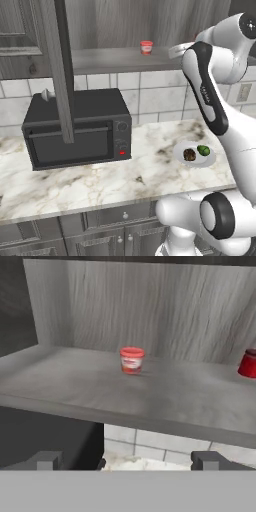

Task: Pick the avocado and bread from the counter and place them on the plate. Then pick the jam from the cabinet and place it next to the plate. Lastly close the cabinet door.

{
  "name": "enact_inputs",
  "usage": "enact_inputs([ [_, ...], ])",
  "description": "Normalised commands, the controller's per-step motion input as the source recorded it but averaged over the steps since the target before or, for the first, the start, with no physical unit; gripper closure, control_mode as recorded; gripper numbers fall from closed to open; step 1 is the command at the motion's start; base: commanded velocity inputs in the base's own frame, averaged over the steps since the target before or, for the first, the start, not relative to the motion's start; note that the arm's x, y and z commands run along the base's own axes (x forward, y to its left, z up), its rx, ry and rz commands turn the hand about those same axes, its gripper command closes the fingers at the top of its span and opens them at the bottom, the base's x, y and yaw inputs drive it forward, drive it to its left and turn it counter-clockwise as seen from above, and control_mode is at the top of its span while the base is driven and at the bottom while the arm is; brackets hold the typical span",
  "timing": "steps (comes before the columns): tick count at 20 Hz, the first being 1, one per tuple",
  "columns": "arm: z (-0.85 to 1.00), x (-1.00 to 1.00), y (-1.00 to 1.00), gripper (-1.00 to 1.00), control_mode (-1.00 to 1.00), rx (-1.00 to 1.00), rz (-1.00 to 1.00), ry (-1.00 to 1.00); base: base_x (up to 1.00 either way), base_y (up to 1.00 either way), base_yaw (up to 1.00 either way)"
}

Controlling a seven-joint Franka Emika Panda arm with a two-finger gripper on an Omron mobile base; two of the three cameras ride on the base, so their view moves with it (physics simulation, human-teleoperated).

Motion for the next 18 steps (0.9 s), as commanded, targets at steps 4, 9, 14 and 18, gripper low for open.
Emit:
enact_inputs([
  [4, 0.01, 0.31, 0.12, -1.00, -1.00, 0.00, 0.00, 0.03, 0.00, 0.00, 0.00],
  [9, -0.09, 0.32, 0.17, -1.00, -1.00, 0.00, 0.00, 0.01, 0.00, 0.00, 0.00],
  [14, -0.04, 0.30, 0.09, -1.00, -1.00, 0.00, 0.00, 0.00, 0.00, 0.00, 0.00],
  [18, -0.06, 0.28, 0.00, -1.00, -1.00, 0.00, 0.00, 0.00, 0.00, 0.00, 0.00],
])
